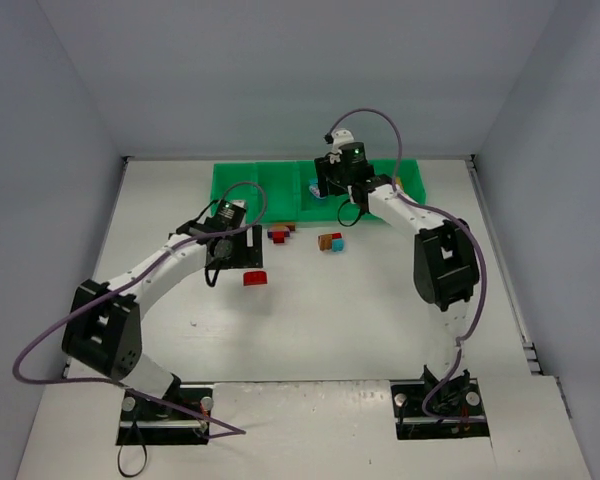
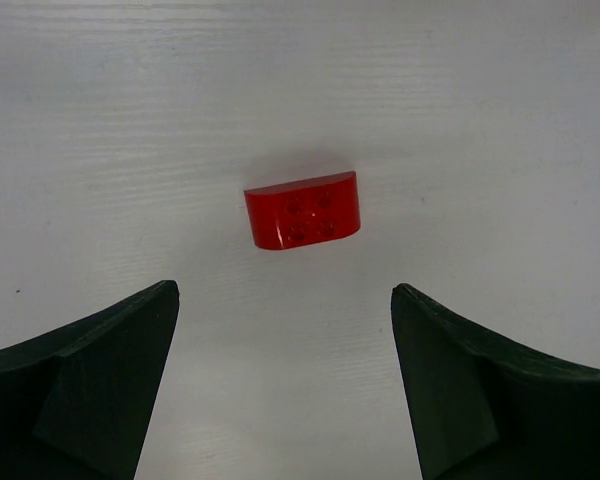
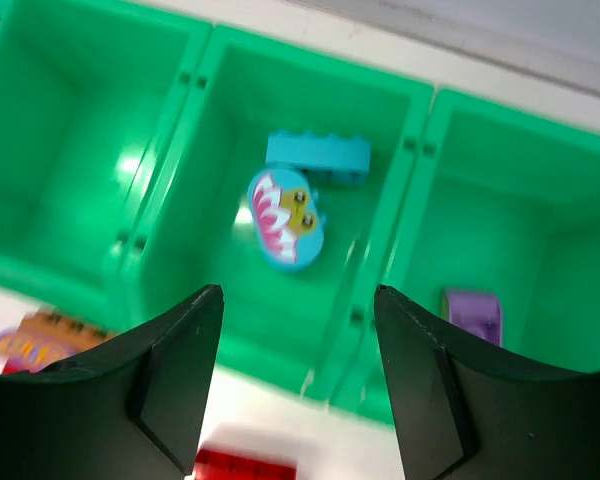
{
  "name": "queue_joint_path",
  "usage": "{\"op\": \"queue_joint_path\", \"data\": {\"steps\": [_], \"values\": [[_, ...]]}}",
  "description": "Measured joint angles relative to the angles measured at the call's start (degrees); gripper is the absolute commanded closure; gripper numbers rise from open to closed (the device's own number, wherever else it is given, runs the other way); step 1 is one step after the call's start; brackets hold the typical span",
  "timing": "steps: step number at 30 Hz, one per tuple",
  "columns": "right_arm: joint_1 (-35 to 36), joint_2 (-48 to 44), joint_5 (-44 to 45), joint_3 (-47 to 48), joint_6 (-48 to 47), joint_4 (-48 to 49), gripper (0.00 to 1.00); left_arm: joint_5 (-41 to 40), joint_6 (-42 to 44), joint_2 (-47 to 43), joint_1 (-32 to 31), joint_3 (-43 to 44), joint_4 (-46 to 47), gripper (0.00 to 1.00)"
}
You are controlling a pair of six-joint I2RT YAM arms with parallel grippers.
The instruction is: Sort the legos into containers by color
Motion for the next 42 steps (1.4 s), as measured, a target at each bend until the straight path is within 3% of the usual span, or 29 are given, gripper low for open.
{"op": "queue_joint_path", "data": {"steps": [13, 22, 28, 33, 42], "values": [[0.00, -34.21, -0.96, -26.32, 3.87, 0.92, 0.41, -0.48, -6.47, 18.43, -5.31, 9.14, 1.49, 0.20], [-0.02, -46.03, -0.96, -37.40, 6.45, 0.59, 0.41, -5.46, -6.88, 17.38, -7.54, 8.04, -0.42, 0.20], [-0.02, -48.39, -1.46, -42.21, 6.86, -1.22, 0.41, -4.90, 7.63, 12.57, -7.52, 7.76, 0.42, 0.19], [-0.02, -50.16, -2.34, -43.19, 6.86, -1.84, 0.41, 2.40, 26.56, 10.67, -7.10, 7.19, 1.53, 0.20], [-0.02, -53.24, -3.80, -43.28, 6.84, -2.19, 0.41, 10.14, 45.59, 17.55, -6.64, 7.28, 1.16, 0.25]]}}
